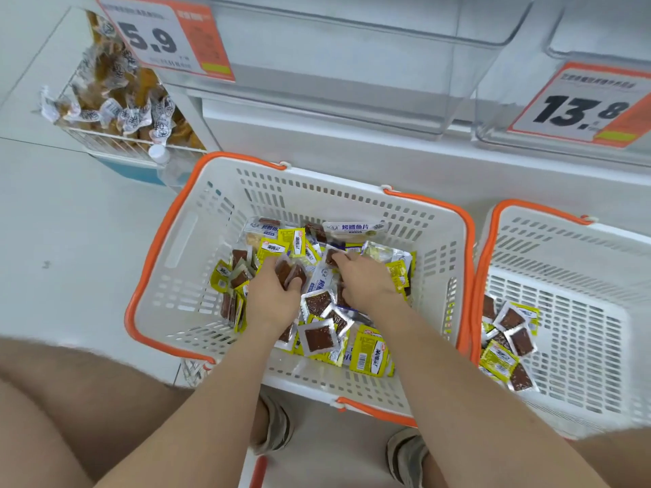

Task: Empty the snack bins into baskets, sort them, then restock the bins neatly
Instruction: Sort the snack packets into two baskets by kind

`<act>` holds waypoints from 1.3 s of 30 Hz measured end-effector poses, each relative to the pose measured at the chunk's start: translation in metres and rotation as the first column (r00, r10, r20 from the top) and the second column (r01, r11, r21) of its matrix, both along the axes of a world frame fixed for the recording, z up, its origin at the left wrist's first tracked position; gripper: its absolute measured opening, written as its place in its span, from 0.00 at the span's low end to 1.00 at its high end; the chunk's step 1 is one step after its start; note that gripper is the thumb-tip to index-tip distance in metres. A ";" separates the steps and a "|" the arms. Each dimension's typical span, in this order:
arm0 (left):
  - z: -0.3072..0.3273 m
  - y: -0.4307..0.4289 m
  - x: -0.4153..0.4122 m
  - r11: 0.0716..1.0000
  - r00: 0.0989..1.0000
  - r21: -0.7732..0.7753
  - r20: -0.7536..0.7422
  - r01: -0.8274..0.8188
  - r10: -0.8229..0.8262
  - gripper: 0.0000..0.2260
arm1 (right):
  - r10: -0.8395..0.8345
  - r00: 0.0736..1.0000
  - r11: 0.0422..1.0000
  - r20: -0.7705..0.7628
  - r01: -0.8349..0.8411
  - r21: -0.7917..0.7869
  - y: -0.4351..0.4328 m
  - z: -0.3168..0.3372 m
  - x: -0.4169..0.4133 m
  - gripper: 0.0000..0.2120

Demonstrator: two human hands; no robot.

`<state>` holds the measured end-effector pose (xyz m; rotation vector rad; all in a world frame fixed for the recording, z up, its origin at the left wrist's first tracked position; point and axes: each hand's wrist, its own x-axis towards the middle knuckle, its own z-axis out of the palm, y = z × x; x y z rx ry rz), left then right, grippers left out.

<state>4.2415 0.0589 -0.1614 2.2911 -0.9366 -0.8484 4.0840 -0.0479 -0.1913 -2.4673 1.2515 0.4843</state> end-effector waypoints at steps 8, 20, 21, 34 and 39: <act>-0.001 0.007 -0.009 0.998 0.996 -0.006 -0.068 -0.059 0.059 0.24 | -0.015 1.000 0.983 0.015 0.012 0.182 -0.008 -0.007 0.008 0.42; 0.008 -0.005 0.000 0.987 0.979 -0.068 -0.157 -0.143 0.131 0.17 | -0.191 0.975 0.979 0.116 0.197 -0.047 -0.005 0.022 -0.005 0.11; 0.009 -0.005 -0.002 0.987 0.977 -0.071 -0.170 -0.146 0.132 0.19 | -0.265 0.945 0.960 0.190 0.276 -0.036 -0.004 0.026 -0.010 0.12; 0.099 -0.046 -0.111 0.930 0.858 -0.262 -0.381 0.257 -0.344 0.18 | -0.603 0.395 0.636 0.693 0.762 0.119 0.019 0.173 -0.142 0.17; 0.116 -0.040 -0.185 0.734 0.711 -0.316 -0.207 0.602 -0.672 0.23 | -0.863 0.247 0.334 0.441 0.933 0.131 0.024 0.184 -0.221 0.09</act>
